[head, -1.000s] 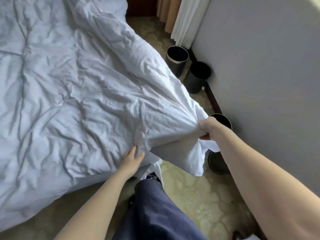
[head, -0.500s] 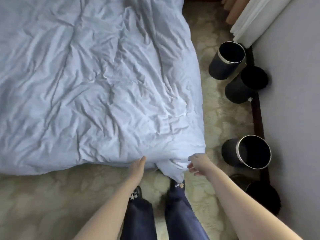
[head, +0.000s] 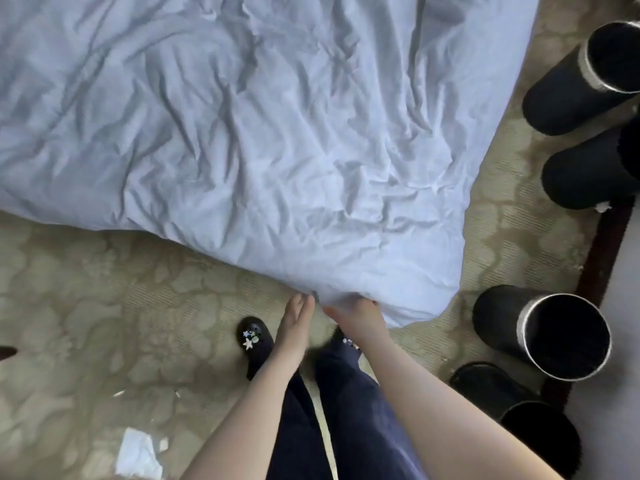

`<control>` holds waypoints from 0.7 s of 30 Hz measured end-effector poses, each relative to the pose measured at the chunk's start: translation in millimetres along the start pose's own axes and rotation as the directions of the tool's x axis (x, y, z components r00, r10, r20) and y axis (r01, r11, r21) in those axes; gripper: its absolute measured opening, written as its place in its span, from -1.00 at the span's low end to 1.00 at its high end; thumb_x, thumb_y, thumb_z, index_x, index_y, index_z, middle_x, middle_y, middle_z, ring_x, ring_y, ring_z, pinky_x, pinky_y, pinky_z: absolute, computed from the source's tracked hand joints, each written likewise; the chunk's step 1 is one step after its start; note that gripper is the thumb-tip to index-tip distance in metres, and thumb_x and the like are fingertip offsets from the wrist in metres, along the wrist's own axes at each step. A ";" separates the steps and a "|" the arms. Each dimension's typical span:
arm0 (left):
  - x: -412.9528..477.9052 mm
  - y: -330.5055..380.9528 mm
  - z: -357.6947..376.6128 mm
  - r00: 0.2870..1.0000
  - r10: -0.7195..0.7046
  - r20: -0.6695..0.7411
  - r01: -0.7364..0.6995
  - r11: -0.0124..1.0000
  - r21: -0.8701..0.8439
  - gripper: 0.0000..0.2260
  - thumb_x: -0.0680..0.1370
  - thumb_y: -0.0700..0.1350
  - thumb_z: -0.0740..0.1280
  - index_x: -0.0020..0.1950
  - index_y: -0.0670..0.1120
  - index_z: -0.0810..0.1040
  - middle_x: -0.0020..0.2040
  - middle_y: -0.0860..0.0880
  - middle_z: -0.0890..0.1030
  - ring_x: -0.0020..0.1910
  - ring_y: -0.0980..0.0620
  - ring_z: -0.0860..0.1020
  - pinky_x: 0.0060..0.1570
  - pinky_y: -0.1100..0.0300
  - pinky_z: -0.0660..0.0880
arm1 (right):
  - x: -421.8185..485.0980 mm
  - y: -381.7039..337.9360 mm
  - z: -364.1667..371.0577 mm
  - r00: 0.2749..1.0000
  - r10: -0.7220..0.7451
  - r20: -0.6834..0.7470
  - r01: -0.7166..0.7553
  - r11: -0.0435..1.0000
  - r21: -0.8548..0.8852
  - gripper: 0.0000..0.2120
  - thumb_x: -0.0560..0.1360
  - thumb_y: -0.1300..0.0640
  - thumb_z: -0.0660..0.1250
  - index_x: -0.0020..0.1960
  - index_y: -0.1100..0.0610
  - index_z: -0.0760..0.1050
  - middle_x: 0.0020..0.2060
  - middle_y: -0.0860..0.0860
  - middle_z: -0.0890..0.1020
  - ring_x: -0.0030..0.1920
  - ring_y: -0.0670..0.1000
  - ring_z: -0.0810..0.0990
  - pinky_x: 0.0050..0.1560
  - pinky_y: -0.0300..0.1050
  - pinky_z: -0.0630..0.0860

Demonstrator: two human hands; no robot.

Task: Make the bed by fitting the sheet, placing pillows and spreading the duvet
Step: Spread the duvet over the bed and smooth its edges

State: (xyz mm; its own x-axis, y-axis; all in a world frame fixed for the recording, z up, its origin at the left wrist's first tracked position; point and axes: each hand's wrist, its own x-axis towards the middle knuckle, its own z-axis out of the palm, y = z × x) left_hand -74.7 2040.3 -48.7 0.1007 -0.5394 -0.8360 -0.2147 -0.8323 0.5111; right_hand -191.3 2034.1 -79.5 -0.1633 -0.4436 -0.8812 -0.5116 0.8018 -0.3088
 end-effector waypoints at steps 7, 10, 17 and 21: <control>-1.3 -31.6 10.4 0.999 -0.029 0.023 0.030 0.999 -0.013 -0.64 0.64 0.00 0.10 0.42 -0.07 0.31 0.31 0.00 0.42 0.22 0.17 0.34 0.11 0.37 0.21 | -0.5 28.5 -14.5 0.968 -0.252 0.005 0.232 0.880 -0.414 -0.72 0.60 0.05 0.14 -0.27 0.07 0.35 -0.17 0.13 0.57 -0.04 0.18 0.54 -0.22 -0.12 0.27; -9.1 -30.1 11.6 0.998 -0.008 0.058 0.013 0.996 -0.091 -0.68 0.62 -0.03 0.16 0.35 -0.07 0.38 0.25 0.08 0.43 0.23 0.18 0.36 0.04 0.43 0.29 | -24.0 44.1 -42.7 0.928 -0.314 0.199 0.370 0.830 -0.417 -0.63 0.59 0.06 0.18 -0.36 0.09 0.22 -0.40 -0.03 0.38 -0.22 0.10 0.43 -0.30 -0.07 0.23; -20.4 -29.4 28.8 0.978 -0.112 0.178 0.187 0.849 -0.495 -0.69 0.47 -0.12 0.41 0.18 -0.12 0.51 0.20 -0.10 0.56 0.26 -0.08 0.48 0.31 0.04 0.35 | -81.8 83.4 -71.4 0.862 -0.190 0.471 0.442 0.738 -0.510 -0.75 0.60 0.00 0.17 -0.19 0.11 0.39 -0.34 -0.11 0.38 -0.16 0.02 0.44 -0.14 -0.08 0.30; -40.1 -55.1 32.4 0.987 -0.147 0.071 0.162 0.828 -0.536 -0.68 0.44 0.00 0.45 0.14 -0.07 0.56 0.11 -0.05 0.64 0.11 0.00 0.59 0.19 0.09 0.48 | -86.0 85.5 -71.4 0.918 -0.178 0.356 0.368 0.718 -0.591 -0.85 0.58 -0.01 0.18 0.04 -0.06 0.51 -0.06 -0.09 0.56 0.02 0.03 0.52 -0.01 -0.12 0.42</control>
State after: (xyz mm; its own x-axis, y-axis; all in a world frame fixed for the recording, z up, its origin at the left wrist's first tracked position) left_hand -98.4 2111.9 -49.8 0.0620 -0.4007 -0.9141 0.3594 -0.8455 0.3950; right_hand -281.2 2112.2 -4.5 0.2410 -0.4070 -0.8810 -0.9259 0.1757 -0.3344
